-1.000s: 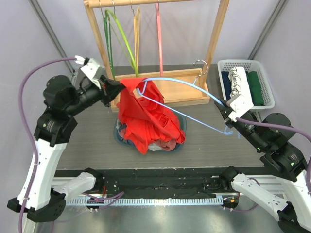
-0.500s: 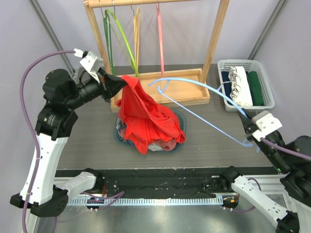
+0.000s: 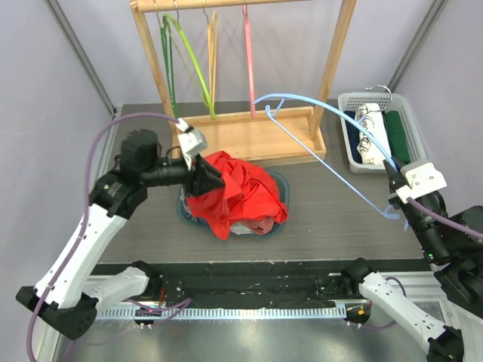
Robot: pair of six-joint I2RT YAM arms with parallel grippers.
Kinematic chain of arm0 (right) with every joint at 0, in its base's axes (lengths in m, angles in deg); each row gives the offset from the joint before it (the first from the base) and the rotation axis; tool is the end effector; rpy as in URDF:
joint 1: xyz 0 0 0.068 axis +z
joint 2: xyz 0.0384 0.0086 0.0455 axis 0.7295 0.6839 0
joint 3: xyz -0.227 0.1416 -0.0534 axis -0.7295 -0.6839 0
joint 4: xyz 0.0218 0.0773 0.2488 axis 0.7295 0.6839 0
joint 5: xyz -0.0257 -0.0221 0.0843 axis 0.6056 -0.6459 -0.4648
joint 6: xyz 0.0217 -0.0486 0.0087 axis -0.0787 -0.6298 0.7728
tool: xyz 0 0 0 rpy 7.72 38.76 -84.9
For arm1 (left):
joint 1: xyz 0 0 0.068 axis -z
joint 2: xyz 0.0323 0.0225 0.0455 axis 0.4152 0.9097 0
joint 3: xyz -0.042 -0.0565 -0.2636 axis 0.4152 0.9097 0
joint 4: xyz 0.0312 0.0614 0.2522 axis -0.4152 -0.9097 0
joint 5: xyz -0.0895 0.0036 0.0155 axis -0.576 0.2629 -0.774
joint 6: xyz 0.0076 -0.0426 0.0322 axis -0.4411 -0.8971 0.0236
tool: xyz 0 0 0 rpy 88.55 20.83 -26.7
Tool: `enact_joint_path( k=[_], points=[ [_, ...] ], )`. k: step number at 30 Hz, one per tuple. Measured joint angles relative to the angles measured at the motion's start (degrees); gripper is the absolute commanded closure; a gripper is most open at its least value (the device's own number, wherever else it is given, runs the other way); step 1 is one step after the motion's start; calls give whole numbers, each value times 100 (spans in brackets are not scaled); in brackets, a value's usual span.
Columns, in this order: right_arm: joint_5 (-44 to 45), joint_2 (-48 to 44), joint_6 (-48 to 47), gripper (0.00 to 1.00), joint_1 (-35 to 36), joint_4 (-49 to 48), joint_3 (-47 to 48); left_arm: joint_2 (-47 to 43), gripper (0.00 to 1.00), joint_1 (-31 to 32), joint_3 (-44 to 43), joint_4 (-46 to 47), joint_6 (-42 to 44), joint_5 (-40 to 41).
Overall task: Remove the tank top from the hanger
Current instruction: Remove the tank top from the hanger, then place the hanger at the clothesline.
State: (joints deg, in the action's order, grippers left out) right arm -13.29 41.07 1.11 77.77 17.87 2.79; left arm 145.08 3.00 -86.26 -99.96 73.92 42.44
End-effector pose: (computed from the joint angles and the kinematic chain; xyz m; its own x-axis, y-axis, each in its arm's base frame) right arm 0.0214 0.0015 0.4757 0.2166 -0.4693 -0.8560 -0.1707 0.8452 -0.5065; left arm 0.1591 -0.1116 0.4355 -0.2368 0.1559 -0.9590 0.9354 0.3032 -0.1817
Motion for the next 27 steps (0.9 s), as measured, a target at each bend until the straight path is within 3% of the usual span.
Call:
enact_joint_path(
  k=[4,5,9,14,23,27],
  points=[
    [245,153,-212,98,-4,-7,42,326,23,243,509,-433,595,1390],
    [323,177,-282,99,-4,-11,44,424,1,269,518,-518,699,1646],
    [643,280,-667,99,-37,-76,42,1084,0,369,151,-1104,1099,2599],
    [981,568,-1259,99,-83,-579,-2,1606,0,396,-413,-1545,1185,3073],
    [1458,1718,-2673,99,-83,-2409,-566,1062,0,616,-483,-1829,1331,2643],
    [1576,2463,-3377,99,-90,-3447,-713,1517,0,815,-920,-2531,1366,2496]
  ],
)
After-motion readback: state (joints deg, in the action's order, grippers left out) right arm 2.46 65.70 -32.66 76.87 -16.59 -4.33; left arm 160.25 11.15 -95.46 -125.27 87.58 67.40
